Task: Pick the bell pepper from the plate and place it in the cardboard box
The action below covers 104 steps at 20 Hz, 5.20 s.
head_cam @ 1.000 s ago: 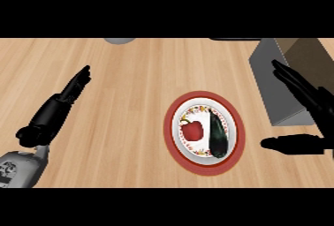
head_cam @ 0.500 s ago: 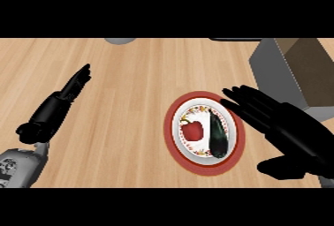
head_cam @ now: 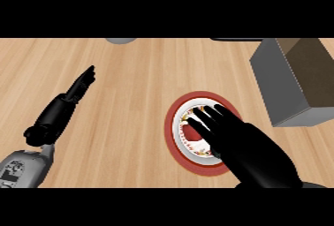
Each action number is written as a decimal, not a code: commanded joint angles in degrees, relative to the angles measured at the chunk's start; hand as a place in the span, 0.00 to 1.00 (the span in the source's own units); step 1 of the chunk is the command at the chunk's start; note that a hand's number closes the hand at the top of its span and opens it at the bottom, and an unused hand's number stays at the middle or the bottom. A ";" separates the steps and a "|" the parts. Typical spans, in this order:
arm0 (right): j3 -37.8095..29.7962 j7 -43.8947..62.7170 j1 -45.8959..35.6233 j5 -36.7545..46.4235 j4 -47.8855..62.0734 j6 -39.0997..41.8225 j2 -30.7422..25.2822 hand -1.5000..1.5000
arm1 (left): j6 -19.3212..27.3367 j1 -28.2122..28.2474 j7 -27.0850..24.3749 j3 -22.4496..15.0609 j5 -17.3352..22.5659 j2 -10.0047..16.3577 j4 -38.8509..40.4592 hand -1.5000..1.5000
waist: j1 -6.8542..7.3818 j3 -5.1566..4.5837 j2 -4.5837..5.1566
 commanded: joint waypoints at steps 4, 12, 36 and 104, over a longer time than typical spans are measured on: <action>4.75 9.77 -0.33 4.06 1.50 7.42 11.03 0.00 | -0.42 -1.52 2.44 0.89 -2.96 -2.85 -0.36 0.50 | -0.07 0.05 0.06; 8.00 6.75 -0.47 16.83 12.55 0.51 16.66 0.00 | -3.18 -0.58 2.67 3.76 -4.08 -3.70 -1.73 0.50 | 0.06 0.08 0.09; -2.97 -11.20 -0.21 28.25 31.59 -4.72 22.00 0.00 | -11.45 0.69 -0.51 11.34 -8.02 -7.51 0.15 0.50 | 0.00 0.07 0.13; -50.99 21.64 -51.71 39.33 94.83 -47.58 3.53 1.00 | -12.82 0.82 -1.91 12.52 -13.47 -11.95 0.91 0.50 | 0.80 0.06 0.55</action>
